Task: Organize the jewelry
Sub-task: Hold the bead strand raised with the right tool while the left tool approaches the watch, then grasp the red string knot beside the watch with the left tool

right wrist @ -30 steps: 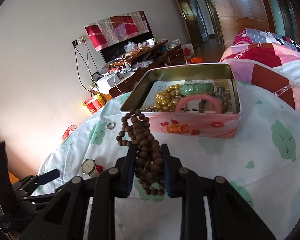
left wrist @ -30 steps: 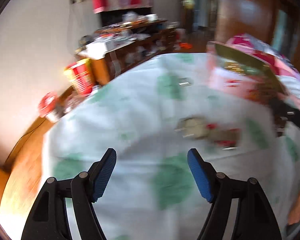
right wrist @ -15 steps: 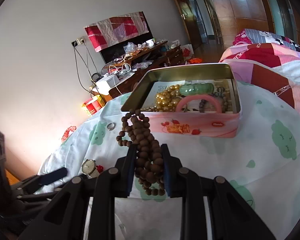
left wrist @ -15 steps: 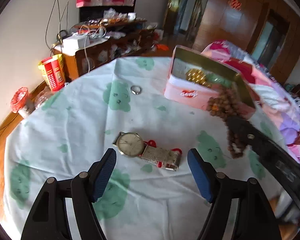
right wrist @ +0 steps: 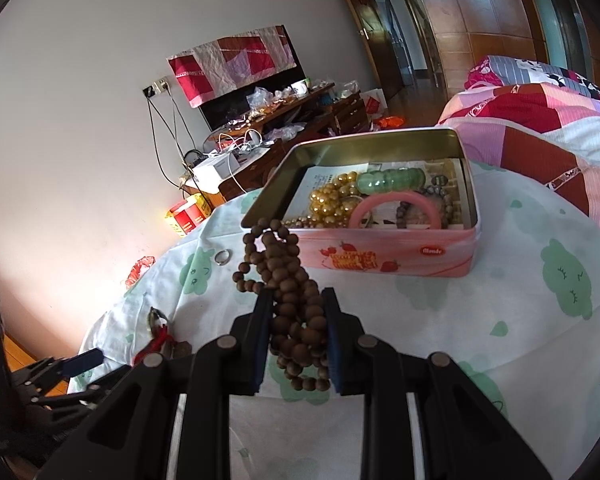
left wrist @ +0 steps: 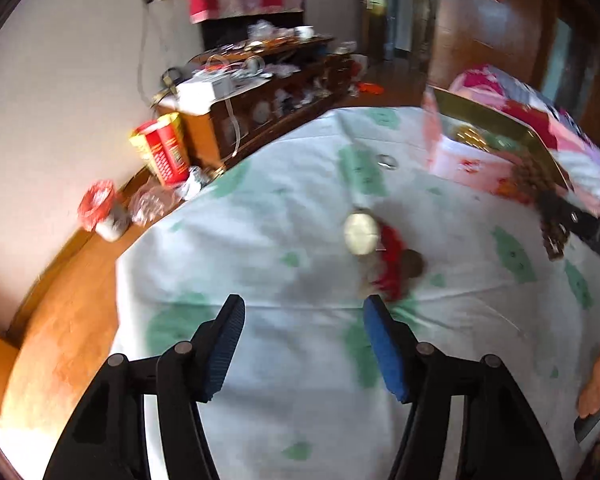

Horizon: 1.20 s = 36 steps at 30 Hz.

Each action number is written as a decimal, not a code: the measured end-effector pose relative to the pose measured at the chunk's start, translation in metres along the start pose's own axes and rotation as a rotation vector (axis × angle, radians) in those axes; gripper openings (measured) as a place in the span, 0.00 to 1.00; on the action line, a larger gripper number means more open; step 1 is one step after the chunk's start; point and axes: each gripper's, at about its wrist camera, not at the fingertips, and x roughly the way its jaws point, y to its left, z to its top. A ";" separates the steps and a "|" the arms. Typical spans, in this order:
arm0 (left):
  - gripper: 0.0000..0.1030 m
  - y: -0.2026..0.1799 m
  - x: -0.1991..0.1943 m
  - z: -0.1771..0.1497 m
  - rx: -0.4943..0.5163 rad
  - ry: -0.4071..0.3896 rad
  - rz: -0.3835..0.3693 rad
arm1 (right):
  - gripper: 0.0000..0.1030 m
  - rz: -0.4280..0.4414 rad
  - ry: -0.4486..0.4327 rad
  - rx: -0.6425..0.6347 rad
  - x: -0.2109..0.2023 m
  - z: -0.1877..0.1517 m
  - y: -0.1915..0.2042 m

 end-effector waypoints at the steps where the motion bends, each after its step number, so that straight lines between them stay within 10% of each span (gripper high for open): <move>1: 0.61 0.003 0.001 0.001 -0.013 -0.002 0.001 | 0.27 0.000 0.000 -0.001 0.000 0.000 0.000; 18: 0.55 -0.031 0.011 0.009 0.031 -0.044 -0.042 | 0.27 -0.011 0.014 -0.028 0.004 -0.004 0.004; 22: 0.33 -0.039 -0.010 0.007 0.091 -0.149 -0.118 | 0.27 -0.009 0.018 -0.026 0.006 -0.003 0.005; 36: 0.18 -0.054 0.008 0.010 0.069 -0.086 -0.253 | 0.27 -0.007 0.031 -0.023 0.006 -0.005 0.006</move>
